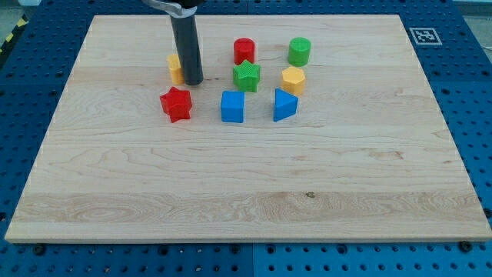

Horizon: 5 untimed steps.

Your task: Move yellow heart a bit up

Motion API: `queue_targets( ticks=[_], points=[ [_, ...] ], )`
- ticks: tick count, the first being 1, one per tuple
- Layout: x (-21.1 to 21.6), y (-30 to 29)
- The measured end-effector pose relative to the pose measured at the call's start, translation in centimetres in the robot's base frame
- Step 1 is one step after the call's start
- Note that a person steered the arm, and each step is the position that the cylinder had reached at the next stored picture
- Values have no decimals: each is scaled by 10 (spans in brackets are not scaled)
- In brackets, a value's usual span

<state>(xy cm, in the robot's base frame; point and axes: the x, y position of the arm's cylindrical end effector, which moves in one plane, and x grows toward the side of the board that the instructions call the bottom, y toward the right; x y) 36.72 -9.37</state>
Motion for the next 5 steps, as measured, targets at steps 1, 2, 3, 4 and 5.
queue_targets(
  ticks=[1,2,3,4,5],
  points=[
    [12,-9],
    [12,-22],
    [-2,-34],
    [-12,-35],
    [-12,-37]
  ],
)
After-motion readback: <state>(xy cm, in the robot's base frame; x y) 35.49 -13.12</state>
